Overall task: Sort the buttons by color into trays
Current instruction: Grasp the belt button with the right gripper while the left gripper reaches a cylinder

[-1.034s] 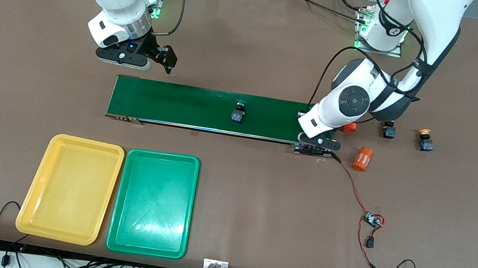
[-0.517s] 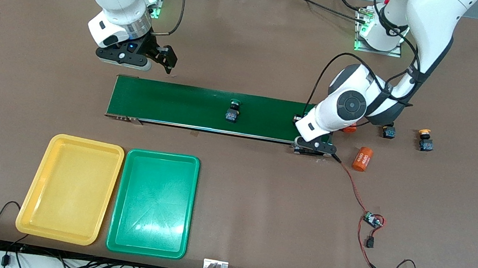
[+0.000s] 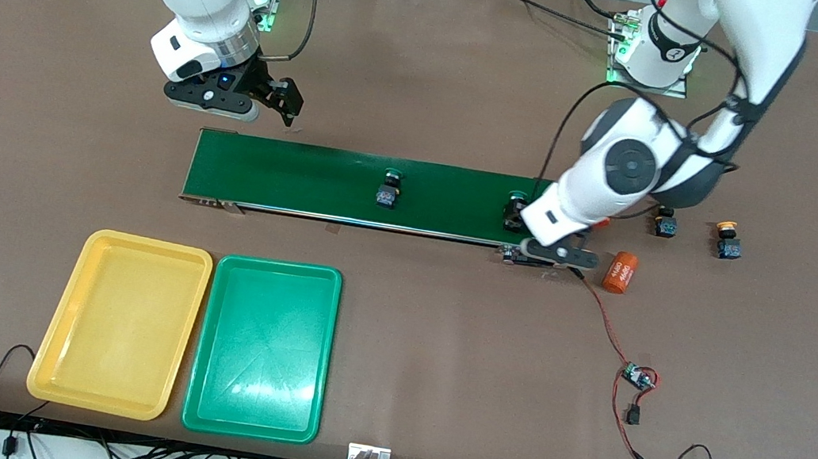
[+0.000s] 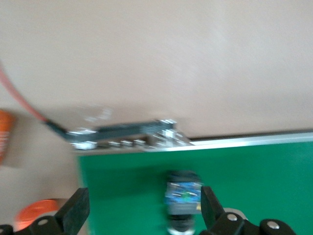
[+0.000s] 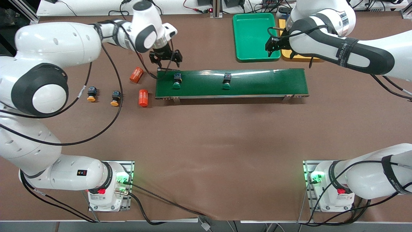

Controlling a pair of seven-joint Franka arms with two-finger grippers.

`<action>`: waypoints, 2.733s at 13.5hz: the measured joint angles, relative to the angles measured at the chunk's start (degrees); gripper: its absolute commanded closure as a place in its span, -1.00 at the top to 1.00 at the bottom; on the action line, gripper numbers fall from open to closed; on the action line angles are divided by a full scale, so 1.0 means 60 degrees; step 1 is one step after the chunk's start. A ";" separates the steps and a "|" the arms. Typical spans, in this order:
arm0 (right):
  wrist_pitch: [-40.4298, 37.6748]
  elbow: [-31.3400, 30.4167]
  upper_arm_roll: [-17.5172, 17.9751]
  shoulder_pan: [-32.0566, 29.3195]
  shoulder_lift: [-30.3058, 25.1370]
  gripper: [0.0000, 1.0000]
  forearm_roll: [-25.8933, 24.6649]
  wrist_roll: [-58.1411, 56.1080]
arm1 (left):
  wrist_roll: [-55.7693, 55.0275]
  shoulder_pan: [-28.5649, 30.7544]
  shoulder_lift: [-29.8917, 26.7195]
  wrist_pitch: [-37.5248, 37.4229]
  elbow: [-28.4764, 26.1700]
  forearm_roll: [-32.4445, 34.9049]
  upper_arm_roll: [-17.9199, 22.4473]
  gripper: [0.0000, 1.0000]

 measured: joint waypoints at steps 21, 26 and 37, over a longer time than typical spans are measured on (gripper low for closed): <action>0.3072 0.1021 0.0036 0.1363 0.4038 1.00 0.0000 0.1645 | 0.5576 0.2995 0.2082 0.0671 -0.0194 0.1194 0.0272 0.74; 0.3442 0.1030 0.0033 0.1390 0.4455 1.00 -0.0071 0.1645 | 0.5563 0.3097 0.2267 0.0700 -0.0285 0.1227 0.0270 -1.00; 0.4162 0.1076 -0.0142 0.1292 0.5085 -1.00 -0.0779 0.1149 | 0.7321 0.2127 0.0339 -0.1082 -0.0118 0.1214 -0.0746 -1.00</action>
